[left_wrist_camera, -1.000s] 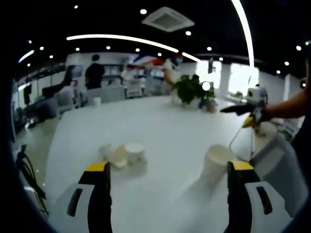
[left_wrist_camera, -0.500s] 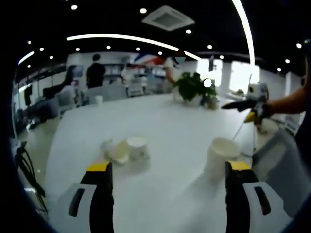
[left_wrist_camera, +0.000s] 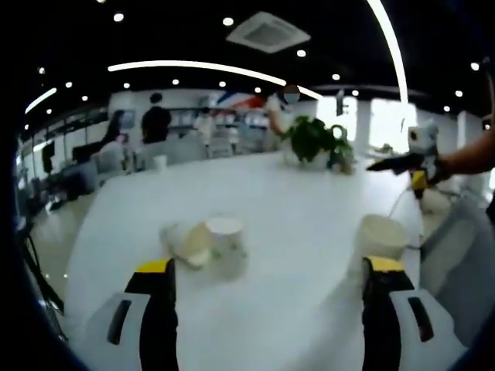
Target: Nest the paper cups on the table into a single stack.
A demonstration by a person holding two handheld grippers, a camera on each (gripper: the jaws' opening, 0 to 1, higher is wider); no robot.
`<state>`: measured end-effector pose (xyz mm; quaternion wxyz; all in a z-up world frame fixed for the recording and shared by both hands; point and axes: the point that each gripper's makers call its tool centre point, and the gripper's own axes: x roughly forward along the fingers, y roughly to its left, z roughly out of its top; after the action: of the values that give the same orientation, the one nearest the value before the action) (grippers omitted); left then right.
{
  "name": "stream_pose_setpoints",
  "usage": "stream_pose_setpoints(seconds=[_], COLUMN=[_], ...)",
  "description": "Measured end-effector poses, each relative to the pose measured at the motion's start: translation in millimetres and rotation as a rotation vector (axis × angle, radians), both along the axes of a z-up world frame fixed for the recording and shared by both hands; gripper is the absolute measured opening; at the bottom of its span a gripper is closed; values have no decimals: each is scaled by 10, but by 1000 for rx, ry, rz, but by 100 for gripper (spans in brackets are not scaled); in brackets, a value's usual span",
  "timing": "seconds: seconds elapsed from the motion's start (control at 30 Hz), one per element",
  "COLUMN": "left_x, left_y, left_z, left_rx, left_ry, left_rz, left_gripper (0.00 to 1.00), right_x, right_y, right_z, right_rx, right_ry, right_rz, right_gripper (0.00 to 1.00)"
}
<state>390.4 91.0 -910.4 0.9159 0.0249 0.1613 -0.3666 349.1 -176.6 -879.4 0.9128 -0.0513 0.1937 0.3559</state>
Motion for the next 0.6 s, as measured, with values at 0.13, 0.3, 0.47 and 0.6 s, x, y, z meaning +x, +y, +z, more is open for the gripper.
stream_pose_setpoints(seconds=[0.13, 0.3, 0.47, 0.6], left_x=[60, 120, 153, 197], left_y=[-23, -56, -43, -49], left_z=[-98, -196, -247, -269], left_rx=[-1, 24, 44, 54], left_ry=[7, 5, -8, -7], left_rz=[6, -1, 0, 8], left_gripper=[97, 96, 93, 92], right_x=[-45, -87, -145, -184], right_y=[-11, -44, -58, -48], right_z=[-28, -21, -32, -43], right_rx=[-2, 0, -4, -15], right_ry=[8, 8, 14, 18], right_rz=[-9, -23, -32, -27], right_gripper=[100, 100, 100, 100])
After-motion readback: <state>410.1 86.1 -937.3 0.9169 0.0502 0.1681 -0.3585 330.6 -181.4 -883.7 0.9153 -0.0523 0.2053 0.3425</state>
